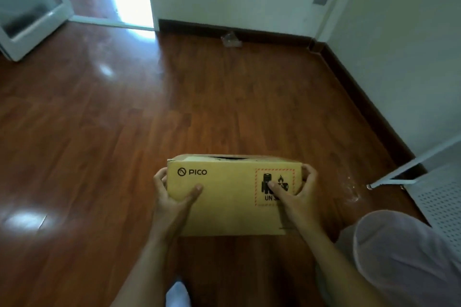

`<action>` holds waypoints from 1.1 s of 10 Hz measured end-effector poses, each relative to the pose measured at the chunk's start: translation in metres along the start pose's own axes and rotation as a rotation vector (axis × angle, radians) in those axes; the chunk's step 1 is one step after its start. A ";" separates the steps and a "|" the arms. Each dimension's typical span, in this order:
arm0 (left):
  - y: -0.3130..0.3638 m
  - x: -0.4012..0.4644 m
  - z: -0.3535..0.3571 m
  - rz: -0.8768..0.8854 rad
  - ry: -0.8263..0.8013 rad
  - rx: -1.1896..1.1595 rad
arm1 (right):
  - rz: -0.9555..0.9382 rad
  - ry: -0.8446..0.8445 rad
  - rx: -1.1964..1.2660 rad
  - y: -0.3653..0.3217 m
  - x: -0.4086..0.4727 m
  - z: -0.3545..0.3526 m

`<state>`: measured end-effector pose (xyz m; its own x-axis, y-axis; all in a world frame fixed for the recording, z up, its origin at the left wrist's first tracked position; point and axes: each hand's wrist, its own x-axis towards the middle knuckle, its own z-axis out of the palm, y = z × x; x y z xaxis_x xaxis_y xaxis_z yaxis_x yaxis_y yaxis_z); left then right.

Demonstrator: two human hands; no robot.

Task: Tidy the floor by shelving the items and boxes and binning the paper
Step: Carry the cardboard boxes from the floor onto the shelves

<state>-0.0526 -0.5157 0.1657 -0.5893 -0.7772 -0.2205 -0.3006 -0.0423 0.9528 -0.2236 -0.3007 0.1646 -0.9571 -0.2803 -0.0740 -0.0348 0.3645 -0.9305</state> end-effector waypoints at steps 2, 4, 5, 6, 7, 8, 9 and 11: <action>0.098 -0.033 0.090 0.338 -0.208 -0.058 | -0.113 0.296 -0.049 -0.038 -0.039 -0.159; 0.176 -0.127 0.195 0.516 -0.428 -0.153 | -0.182 0.593 -0.049 -0.062 -0.114 -0.311; 0.203 -0.178 0.234 0.578 -0.539 -0.224 | -0.194 0.746 -0.047 -0.063 -0.158 -0.369; 0.228 -0.223 0.264 0.604 -0.621 -0.288 | -0.236 0.860 -0.016 -0.069 -0.202 -0.411; 0.247 -0.266 0.281 0.663 -0.662 -0.292 | -0.263 0.953 -0.043 -0.076 -0.238 -0.442; 0.259 -0.299 0.300 0.705 -0.687 -0.312 | -0.309 1.008 -0.057 -0.085 -0.269 -0.473; 0.270 -0.332 0.327 0.758 -0.749 -0.334 | -0.355 1.074 -0.030 -0.084 -0.298 -0.504; 0.298 -0.373 0.378 0.792 -0.918 -0.294 | -0.419 1.141 0.002 -0.068 -0.329 -0.547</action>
<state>-0.2059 -0.0009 0.4528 -0.8727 0.0670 0.4837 0.4852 0.0068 0.8744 -0.0642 0.2527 0.4481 -0.5751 0.5668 0.5899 -0.4031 0.4311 -0.8073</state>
